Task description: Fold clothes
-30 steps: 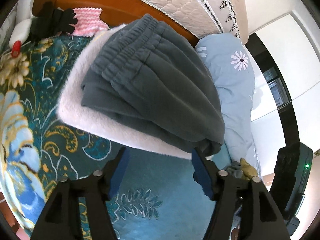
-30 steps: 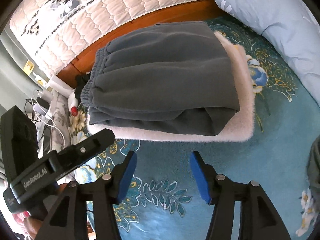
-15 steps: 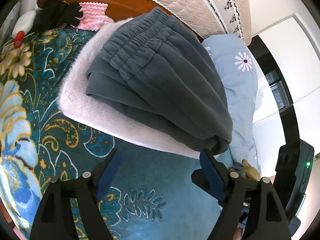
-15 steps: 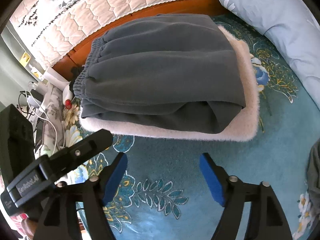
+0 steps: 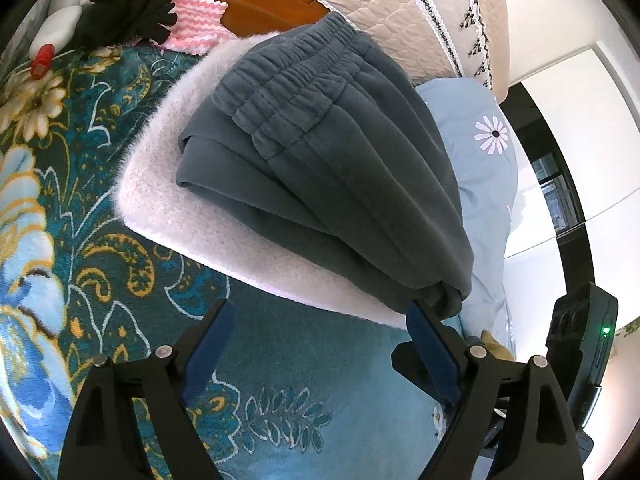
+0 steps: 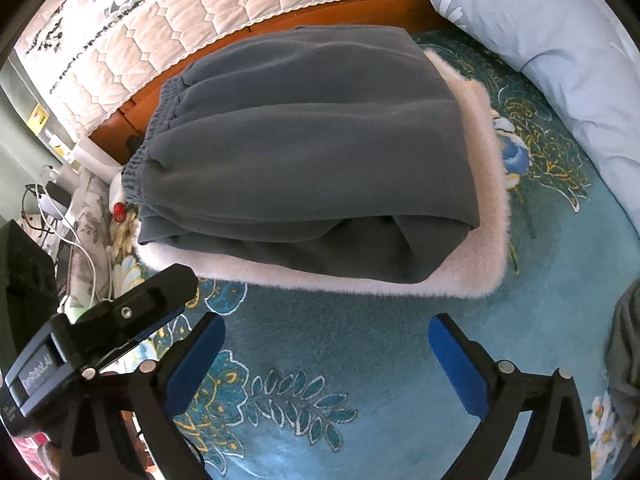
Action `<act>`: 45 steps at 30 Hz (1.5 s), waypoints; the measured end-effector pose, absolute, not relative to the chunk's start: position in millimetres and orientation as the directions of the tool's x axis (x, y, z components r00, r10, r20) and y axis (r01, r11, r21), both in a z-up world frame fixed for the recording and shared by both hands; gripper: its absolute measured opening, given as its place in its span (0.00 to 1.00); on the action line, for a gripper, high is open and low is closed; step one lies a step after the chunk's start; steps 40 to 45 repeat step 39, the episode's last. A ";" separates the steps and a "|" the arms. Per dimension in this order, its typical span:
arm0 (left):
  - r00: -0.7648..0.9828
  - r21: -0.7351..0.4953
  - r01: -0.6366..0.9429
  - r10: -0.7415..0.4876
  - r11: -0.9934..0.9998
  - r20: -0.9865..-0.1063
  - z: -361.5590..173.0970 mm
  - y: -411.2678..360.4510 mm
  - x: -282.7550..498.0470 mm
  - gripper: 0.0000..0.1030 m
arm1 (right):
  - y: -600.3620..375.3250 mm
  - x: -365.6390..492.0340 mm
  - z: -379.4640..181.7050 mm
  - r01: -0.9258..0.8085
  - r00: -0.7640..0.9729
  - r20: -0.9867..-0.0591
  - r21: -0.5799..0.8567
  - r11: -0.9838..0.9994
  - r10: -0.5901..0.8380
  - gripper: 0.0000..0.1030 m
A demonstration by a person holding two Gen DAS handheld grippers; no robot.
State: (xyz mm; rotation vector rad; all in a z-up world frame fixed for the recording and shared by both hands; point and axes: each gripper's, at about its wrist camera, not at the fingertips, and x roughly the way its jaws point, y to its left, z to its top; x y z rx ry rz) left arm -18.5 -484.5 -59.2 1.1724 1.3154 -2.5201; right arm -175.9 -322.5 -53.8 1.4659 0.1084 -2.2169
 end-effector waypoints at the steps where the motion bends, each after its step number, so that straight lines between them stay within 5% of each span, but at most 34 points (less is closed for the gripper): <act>1: -0.706 -0.668 0.384 0.264 -0.637 -0.657 -58.9 -484.0 -18.8 0.86 | -322.5 -176.3 -53.9 0.429 -0.314 -0.886 0.188 -0.883 -0.341 1.00; 45: -0.713 -0.630 0.381 0.220 -0.677 -0.666 -44.8 -478.2 -49.6 0.89 | -314.3 -181.6 -48.8 0.448 -0.307 -0.881 0.199 -0.872 -0.359 1.00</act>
